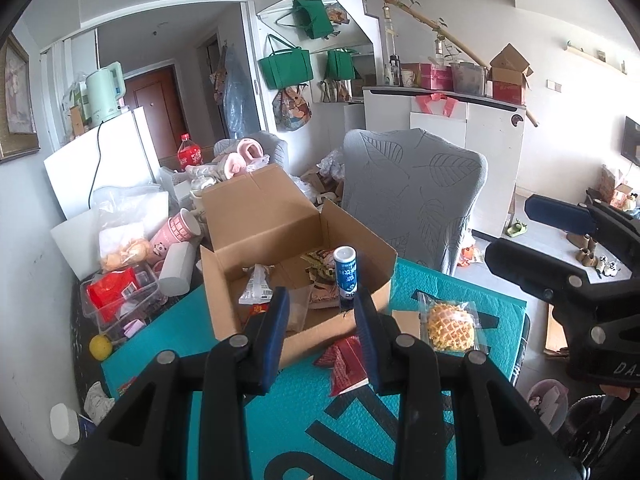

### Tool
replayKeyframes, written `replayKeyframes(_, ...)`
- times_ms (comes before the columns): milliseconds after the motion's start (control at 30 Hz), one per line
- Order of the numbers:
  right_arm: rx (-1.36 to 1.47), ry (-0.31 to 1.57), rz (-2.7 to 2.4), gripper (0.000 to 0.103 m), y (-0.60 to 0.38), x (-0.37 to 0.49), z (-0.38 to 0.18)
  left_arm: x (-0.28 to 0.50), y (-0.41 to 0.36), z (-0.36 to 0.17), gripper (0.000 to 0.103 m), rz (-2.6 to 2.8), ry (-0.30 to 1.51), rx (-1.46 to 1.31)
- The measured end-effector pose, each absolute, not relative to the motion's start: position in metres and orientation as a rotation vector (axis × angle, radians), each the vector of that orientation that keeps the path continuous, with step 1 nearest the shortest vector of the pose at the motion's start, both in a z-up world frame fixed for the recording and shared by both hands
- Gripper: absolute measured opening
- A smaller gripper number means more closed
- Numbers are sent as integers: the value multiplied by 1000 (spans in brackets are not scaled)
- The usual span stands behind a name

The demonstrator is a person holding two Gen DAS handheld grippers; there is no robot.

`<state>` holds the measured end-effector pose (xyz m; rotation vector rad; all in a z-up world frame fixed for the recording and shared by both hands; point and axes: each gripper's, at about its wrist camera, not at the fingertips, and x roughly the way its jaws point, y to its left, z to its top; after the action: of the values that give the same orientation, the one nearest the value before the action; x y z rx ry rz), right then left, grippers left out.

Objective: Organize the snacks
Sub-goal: 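Move both tools back over the waffle and tan box on the table, then grasp the tan small box with the left tool while the right tool grasps the wrapped waffle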

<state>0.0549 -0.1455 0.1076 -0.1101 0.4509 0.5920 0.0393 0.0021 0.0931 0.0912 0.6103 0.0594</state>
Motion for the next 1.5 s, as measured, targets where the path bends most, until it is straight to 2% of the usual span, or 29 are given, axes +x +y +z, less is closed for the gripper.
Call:
replayKeyframes(233, -71, 512, 552, 75, -163, 45, 79, 29, -13, 70, 33, 2, 622, 98)
replayKeyframes(900, 9, 739, 440, 75, -203, 51, -21, 52, -40, -25, 33, -104, 807, 29)
replayKeyframes(1500, 72, 885, 388, 75, -242, 89, -86, 123, -74, -73, 33, -135, 889, 9)
